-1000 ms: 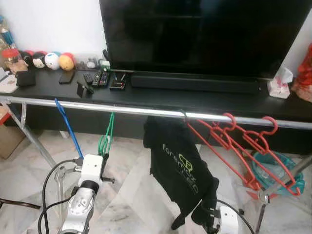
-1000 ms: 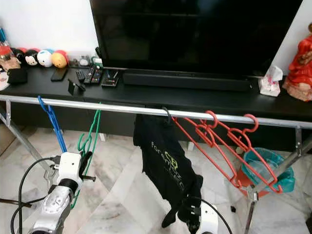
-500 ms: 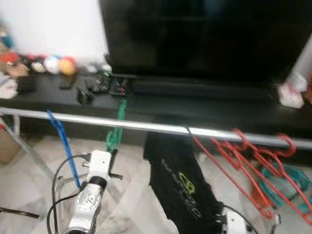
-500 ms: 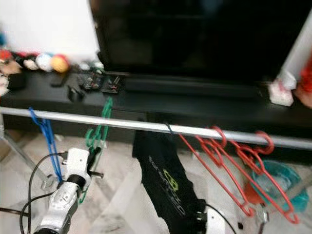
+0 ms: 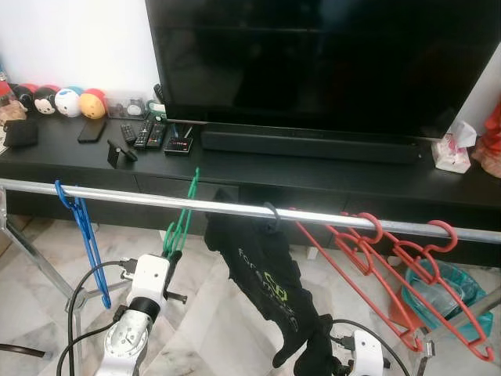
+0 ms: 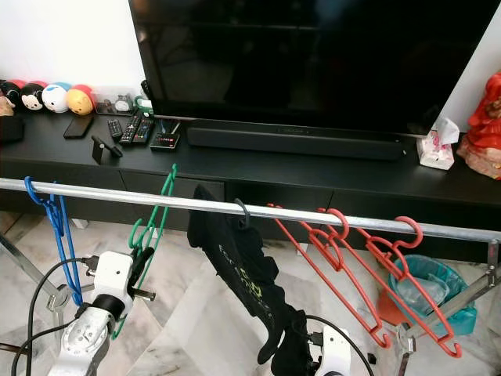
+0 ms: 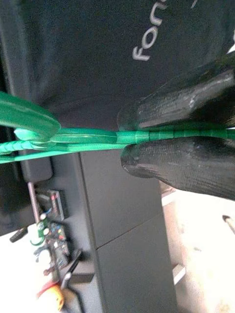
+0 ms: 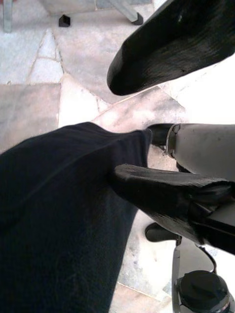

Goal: Hang hanger

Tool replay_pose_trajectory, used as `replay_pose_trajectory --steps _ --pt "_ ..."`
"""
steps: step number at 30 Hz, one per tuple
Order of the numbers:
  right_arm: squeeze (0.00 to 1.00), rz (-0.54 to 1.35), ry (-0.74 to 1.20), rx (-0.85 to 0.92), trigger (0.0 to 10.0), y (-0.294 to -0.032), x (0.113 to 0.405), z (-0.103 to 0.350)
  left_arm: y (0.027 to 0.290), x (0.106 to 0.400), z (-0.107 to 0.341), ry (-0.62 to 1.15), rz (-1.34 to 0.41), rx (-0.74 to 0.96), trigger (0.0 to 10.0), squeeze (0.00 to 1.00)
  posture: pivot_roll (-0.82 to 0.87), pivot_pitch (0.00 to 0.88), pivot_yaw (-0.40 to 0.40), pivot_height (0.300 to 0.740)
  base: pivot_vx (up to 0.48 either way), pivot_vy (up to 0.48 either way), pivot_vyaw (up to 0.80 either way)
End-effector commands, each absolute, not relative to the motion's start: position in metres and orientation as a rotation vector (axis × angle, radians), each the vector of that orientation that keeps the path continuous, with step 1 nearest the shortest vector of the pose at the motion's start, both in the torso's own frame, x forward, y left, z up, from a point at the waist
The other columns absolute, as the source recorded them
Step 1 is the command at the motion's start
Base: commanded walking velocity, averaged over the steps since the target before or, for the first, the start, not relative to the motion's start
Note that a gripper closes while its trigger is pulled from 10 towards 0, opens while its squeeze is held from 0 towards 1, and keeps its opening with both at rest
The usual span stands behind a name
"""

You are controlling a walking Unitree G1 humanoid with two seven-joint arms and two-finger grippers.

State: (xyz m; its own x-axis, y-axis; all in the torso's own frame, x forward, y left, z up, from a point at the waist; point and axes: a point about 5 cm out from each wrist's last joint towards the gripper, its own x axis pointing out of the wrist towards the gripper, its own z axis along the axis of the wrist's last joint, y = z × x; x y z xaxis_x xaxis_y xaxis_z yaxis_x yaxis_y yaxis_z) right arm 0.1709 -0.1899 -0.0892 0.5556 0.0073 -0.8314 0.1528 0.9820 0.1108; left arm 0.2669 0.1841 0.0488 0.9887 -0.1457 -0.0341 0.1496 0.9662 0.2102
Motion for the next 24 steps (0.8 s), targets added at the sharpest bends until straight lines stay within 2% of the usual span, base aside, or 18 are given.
replay_pose_trajectory --steps 1,11,19,24 --pt "0.00 -0.079 0.980 0.169 10.0 -0.189 0.173 -0.089 0.184 0.277 0.057 0.005 -0.142 0.211 10.0 0.00 0.05 0.000 -0.028 0.740 0.000 0.000 0.00" --pt "0.00 -0.081 0.979 0.173 10.0 -0.189 0.172 -0.089 0.177 0.304 0.063 0.042 -0.105 0.201 10.0 0.00 0.04 0.000 -0.026 0.740 0.000 0.000 0.00" --pt "0.00 -0.078 0.979 0.174 10.0 -0.188 0.172 -0.089 0.183 0.322 0.062 0.118 0.032 0.098 10.0 0.00 0.03 0.000 -0.025 0.740 0.000 0.000 0.00" --pt "0.00 -0.078 0.982 0.172 10.0 -0.190 0.172 -0.089 0.175 0.330 0.066 0.121 0.034 0.074 10.0 0.00 0.04 0.000 -0.036 0.740 0.000 0.000 0.00"
